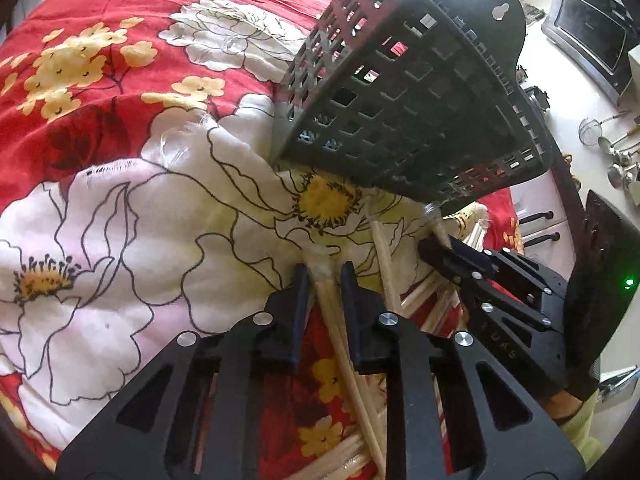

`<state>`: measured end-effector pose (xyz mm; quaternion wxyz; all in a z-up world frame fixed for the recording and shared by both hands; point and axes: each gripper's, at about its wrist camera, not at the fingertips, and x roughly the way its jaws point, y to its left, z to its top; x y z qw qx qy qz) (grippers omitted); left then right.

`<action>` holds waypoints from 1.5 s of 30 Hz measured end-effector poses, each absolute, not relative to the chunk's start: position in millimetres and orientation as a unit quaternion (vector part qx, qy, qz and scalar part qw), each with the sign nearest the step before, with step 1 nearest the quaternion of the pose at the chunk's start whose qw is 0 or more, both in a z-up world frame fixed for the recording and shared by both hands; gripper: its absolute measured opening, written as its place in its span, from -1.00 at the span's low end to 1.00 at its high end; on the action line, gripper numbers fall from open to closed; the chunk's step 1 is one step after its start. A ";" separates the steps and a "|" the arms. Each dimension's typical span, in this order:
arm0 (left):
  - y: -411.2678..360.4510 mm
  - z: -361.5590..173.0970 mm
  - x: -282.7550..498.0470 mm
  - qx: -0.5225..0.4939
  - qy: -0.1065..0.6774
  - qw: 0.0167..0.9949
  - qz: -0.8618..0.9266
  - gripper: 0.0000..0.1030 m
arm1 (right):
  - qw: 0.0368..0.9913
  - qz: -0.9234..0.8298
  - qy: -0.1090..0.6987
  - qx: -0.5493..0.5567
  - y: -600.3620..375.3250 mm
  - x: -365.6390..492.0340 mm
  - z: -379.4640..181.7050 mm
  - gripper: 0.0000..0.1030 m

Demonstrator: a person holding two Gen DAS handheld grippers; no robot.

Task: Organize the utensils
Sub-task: 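Close the left tool on a wooden chopstick while the right tool grasps wrapped chopsticks, then lift the chopsticks with both tools and carry them above the green caddy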

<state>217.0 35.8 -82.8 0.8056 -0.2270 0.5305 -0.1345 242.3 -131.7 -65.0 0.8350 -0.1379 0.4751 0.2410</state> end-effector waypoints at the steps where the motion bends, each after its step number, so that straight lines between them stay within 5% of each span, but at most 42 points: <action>1: 34.8 -82.6 217.5 -0.224 0.530 0.807 -0.135 -0.78 | 0.835 0.246 0.474 -0.134 -131.9 241.1 -62.8 -0.79; 11: 53.9 -67.8 214.7 -0.217 0.514 0.817 -0.144 -0.90 | 0.849 0.283 0.432 -0.108 -154.5 214.0 -14.3 -0.79; 45: 44.4 164.8 187.9 -0.149 0.196 0.960 -0.136 -0.94 | 0.940 0.299 0.166 0.020 -192.4 195.5 146.6 -0.79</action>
